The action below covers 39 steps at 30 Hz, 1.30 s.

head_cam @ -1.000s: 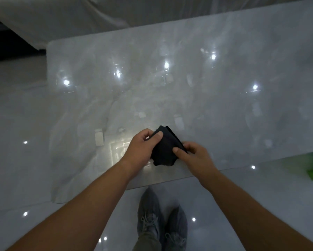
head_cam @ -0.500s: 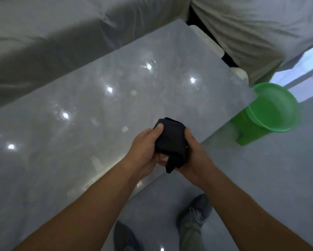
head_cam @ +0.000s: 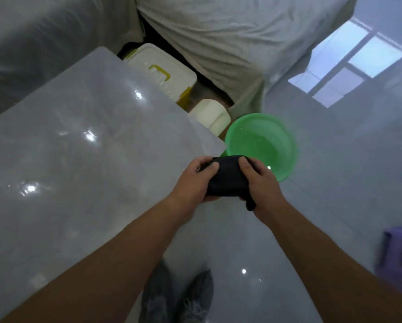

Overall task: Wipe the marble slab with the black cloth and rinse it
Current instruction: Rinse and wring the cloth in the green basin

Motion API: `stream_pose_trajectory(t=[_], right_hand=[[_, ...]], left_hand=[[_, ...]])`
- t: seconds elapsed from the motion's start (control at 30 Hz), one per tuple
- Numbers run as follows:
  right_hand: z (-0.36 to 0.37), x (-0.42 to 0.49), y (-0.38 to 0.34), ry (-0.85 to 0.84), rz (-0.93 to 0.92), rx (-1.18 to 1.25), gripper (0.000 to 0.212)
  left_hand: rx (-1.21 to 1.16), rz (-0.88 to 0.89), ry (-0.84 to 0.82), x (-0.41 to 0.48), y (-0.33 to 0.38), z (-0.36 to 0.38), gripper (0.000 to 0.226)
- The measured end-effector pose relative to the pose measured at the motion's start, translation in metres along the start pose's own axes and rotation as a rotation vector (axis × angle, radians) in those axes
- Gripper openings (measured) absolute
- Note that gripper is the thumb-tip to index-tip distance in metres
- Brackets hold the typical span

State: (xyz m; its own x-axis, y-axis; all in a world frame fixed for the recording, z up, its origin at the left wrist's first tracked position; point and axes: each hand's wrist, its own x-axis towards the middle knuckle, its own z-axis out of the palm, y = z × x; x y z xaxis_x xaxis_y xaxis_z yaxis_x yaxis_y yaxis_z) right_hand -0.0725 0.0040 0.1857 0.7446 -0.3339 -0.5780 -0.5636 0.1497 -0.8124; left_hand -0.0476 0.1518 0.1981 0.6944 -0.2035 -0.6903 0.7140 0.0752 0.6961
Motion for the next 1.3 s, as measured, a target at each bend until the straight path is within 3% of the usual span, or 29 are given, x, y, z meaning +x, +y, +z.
stream_pose_trajectory(t=[0.1, 0.23, 0.37, 0.57, 0.63, 0.7, 0.8, 0.9, 1.0, 1.13, 1.3], right_hand=[[-0.036, 0.038, -0.019, 0.033, -0.012, -0.020, 0.016], [-0.067, 0.084, -0.043, 0.102, 0.095, 0.025, 0.035], [-0.080, 0.134, -0.058, 0.108, 0.194, 0.071, 0.049], [-0.090, 0.216, -0.045, 0.210, 0.022, -0.074, 0.024], [-0.094, 0.236, -0.030, 0.212, -0.012, -0.120, 0.033], [-0.097, 0.250, -0.021, 0.210, 0.069, -0.166, 0.042], [-0.105, 0.275, -0.014, 0.177, 0.330, -0.085, 0.040], [-0.113, 0.296, -0.001, 0.090, 0.478, -0.015, 0.055], [-0.120, 0.316, 0.014, 0.056, 0.449, -0.069, 0.056], [-0.129, 0.345, 0.036, 0.072, 0.269, -0.228, 0.049], [-0.135, 0.360, 0.054, 0.018, 0.278, -0.159, 0.056]], left_hand=[[0.118, -0.032, -0.035, 0.048, 0.010, 0.048, 0.031], [0.266, -0.065, -0.145, 0.102, 0.025, 0.094, 0.059], [0.222, -0.116, -0.256, 0.156, 0.035, 0.131, 0.054], [0.143, -0.183, -0.088, 0.239, 0.024, 0.172, 0.031], [0.125, -0.196, -0.060, 0.259, 0.018, 0.182, 0.025], [0.101, -0.208, -0.035, 0.272, 0.012, 0.190, 0.022], [0.185, -0.164, 0.008, 0.291, -0.001, 0.204, 0.018], [0.446, -0.091, 0.064, 0.310, -0.016, 0.212, 0.033], [0.668, -0.039, 0.149, 0.334, -0.034, 0.218, 0.058], [0.768, -0.020, 0.196, 0.355, -0.050, 0.233, 0.065], [0.755, -0.003, 0.249, 0.372, -0.068, 0.235, 0.066]])
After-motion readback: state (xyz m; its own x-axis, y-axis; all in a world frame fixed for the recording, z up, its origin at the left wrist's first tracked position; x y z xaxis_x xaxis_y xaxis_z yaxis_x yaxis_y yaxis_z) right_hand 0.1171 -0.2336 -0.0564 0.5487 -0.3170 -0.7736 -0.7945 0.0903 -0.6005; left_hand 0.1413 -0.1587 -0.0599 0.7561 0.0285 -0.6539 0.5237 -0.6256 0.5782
